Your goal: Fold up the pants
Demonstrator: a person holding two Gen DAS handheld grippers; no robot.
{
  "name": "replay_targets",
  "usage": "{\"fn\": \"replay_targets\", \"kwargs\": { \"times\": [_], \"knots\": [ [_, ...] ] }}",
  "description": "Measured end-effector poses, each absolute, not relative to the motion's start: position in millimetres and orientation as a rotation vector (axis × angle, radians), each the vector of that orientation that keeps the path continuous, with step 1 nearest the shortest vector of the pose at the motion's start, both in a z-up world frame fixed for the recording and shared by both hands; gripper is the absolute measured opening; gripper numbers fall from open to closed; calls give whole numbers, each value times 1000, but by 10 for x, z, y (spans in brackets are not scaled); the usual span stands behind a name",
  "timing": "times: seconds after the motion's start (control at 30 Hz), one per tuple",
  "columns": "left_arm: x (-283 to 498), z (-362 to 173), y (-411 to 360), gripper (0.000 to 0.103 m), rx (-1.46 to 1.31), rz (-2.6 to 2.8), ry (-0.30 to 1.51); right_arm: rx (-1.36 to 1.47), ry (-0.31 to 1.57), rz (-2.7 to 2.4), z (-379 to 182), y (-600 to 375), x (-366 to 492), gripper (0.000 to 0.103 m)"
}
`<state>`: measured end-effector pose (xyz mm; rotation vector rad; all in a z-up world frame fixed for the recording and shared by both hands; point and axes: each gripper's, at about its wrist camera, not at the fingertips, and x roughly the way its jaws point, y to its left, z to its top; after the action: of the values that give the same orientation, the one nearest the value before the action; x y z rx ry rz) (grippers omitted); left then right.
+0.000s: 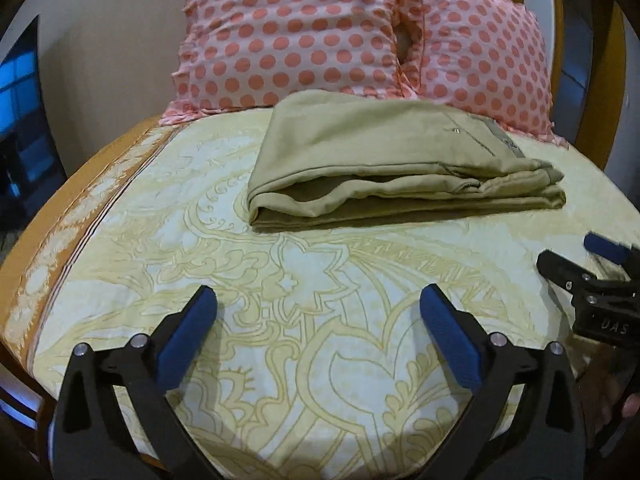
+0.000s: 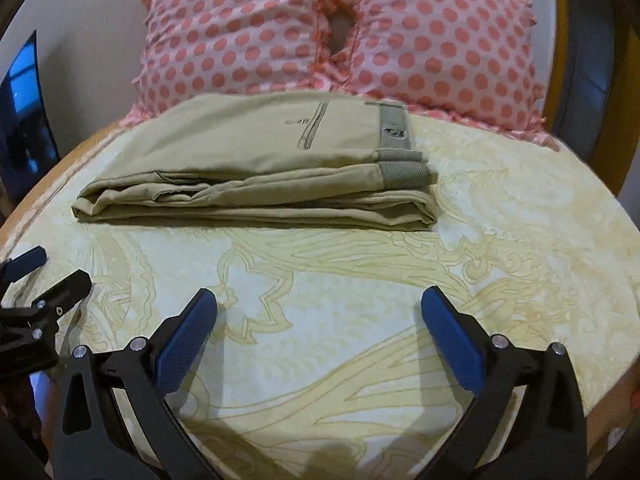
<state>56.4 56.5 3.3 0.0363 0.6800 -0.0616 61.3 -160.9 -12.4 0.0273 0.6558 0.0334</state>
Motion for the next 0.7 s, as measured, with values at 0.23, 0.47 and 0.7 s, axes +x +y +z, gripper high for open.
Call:
{"fn": "replay_targets", "kwargs": {
  "times": [0.23, 0.47, 0.7],
  "knots": [
    [537, 23, 528, 101, 36, -46, 658, 26, 651, 36, -119, -1613, 628, 102],
    [539, 19, 536, 101, 36, -46, 659, 25, 650, 37, -116, -1617, 624, 102],
    [538, 15, 544, 101, 37, -47, 659, 25, 649, 37, -118, -1611, 614, 102]
  ]
}}
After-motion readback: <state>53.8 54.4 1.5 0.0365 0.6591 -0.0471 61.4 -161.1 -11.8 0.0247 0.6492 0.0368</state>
